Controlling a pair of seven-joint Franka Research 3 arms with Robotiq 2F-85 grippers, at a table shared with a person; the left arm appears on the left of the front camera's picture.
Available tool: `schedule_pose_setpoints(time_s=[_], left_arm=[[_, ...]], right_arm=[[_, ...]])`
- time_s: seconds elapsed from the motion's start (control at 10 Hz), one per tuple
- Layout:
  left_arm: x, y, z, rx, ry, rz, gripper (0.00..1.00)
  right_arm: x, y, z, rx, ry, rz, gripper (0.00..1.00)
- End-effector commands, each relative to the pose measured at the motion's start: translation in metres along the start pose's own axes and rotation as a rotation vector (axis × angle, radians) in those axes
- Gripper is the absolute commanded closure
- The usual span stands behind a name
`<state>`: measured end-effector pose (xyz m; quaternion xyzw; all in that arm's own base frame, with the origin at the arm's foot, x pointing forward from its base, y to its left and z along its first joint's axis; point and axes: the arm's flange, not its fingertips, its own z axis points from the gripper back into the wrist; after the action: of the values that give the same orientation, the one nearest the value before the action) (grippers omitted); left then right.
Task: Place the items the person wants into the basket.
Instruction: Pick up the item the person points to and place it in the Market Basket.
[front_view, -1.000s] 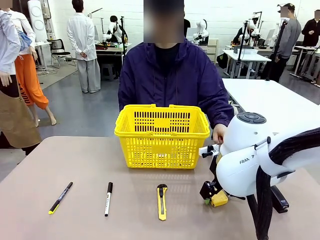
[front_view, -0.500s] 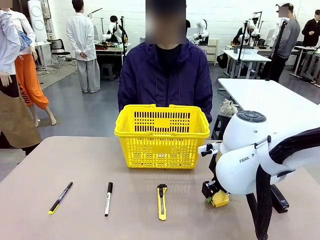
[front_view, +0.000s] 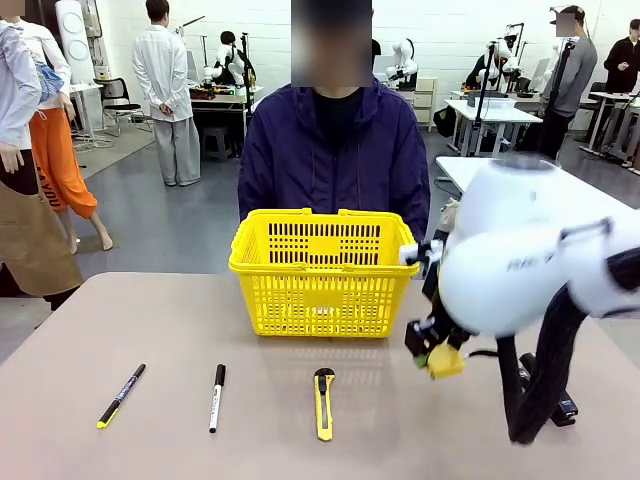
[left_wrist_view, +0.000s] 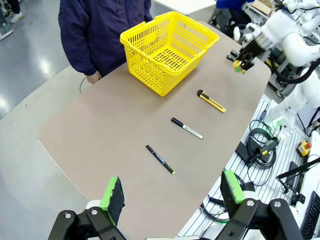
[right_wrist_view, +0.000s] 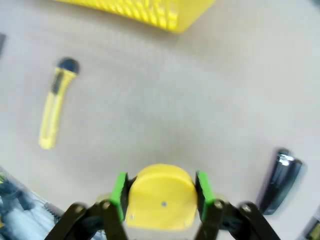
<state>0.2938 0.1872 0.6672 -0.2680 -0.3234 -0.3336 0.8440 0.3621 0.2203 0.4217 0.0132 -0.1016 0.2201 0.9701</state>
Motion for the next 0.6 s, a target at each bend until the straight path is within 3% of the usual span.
schedule_pose_setpoints(time_s=[0.0,0.2,0.5], left_arm=[[0.000,0.000,0.002,-0.012,-0.014,-0.019,0.00],[0.000,0.000,0.002,-0.012,-0.014,-0.019,0.00],[0.000,0.000,0.002,-0.012,-0.014,-0.019,0.00]], right_arm=[[0.032,0.005,0.084,-0.001,0.041,-0.022,0.87],[0.068,0.004,0.134,-0.010,0.073,-0.036,0.87],[0.095,0.014,0.154,-0.028,0.105,-0.026,0.87]])
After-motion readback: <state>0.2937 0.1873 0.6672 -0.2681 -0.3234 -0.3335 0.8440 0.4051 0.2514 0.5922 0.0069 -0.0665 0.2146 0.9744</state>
